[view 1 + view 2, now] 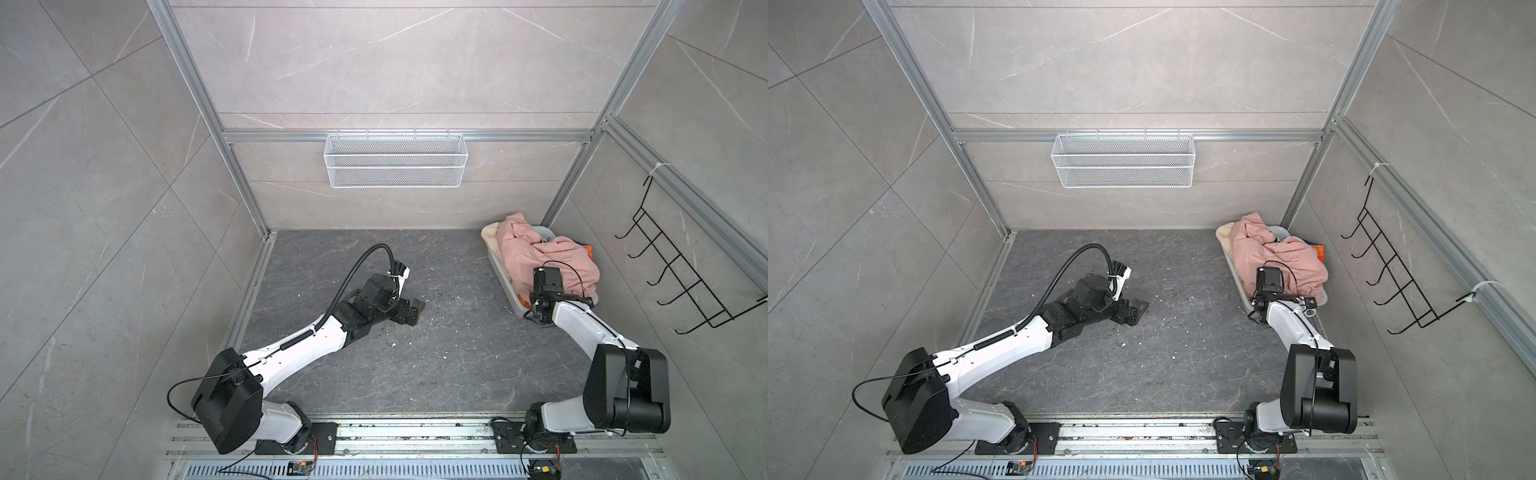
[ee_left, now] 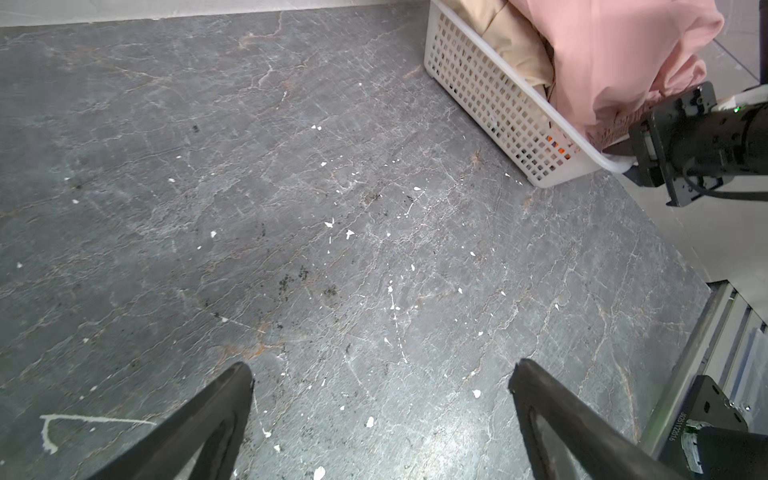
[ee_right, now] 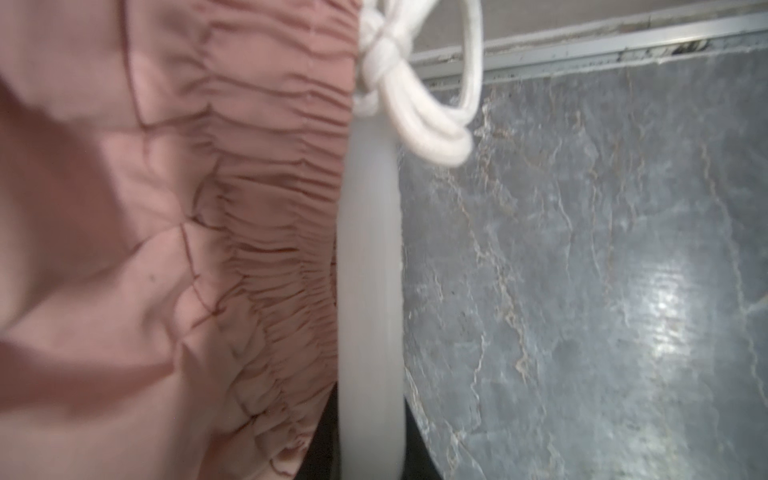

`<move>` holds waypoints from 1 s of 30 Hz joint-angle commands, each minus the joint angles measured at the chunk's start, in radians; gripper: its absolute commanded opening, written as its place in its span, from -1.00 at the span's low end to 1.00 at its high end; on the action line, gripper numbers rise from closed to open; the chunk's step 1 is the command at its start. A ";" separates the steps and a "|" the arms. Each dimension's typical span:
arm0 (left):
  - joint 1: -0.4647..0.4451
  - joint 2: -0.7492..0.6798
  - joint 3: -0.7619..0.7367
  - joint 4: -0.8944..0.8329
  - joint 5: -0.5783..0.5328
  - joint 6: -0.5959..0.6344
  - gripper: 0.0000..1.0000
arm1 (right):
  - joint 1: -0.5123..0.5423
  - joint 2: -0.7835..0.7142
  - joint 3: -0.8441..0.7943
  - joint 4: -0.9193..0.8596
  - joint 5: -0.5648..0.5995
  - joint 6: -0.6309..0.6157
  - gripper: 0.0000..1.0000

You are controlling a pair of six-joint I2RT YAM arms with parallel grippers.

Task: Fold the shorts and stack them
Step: 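Grasp the pink shorts waistband with the right gripper and lift from basket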

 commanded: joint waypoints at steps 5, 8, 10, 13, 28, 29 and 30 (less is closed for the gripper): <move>-0.043 0.080 0.154 -0.076 -0.089 0.136 0.99 | -0.017 -0.056 0.037 -0.054 -0.042 -0.219 0.10; -0.058 0.145 0.266 -0.135 -0.147 0.207 0.99 | -0.018 -0.124 0.030 -0.064 -0.089 -0.303 0.98; -0.074 0.196 0.355 -0.183 -0.198 0.258 0.99 | -0.017 -0.178 0.024 -0.088 -0.117 -0.343 0.98; -0.108 0.262 0.485 -0.222 -0.290 0.368 0.99 | -0.018 -0.279 0.005 -0.087 -0.170 -0.436 0.98; -0.129 0.423 0.556 -0.094 -0.330 0.464 0.99 | -0.049 -0.027 0.320 -0.084 -0.444 -0.718 0.98; -0.132 0.426 0.571 -0.116 -0.308 0.457 0.99 | -0.055 -0.004 0.332 -0.085 -0.444 -0.714 0.98; -0.136 0.428 0.578 -0.129 -0.304 0.453 0.99 | -0.058 0.016 0.342 -0.092 -0.443 -0.710 0.98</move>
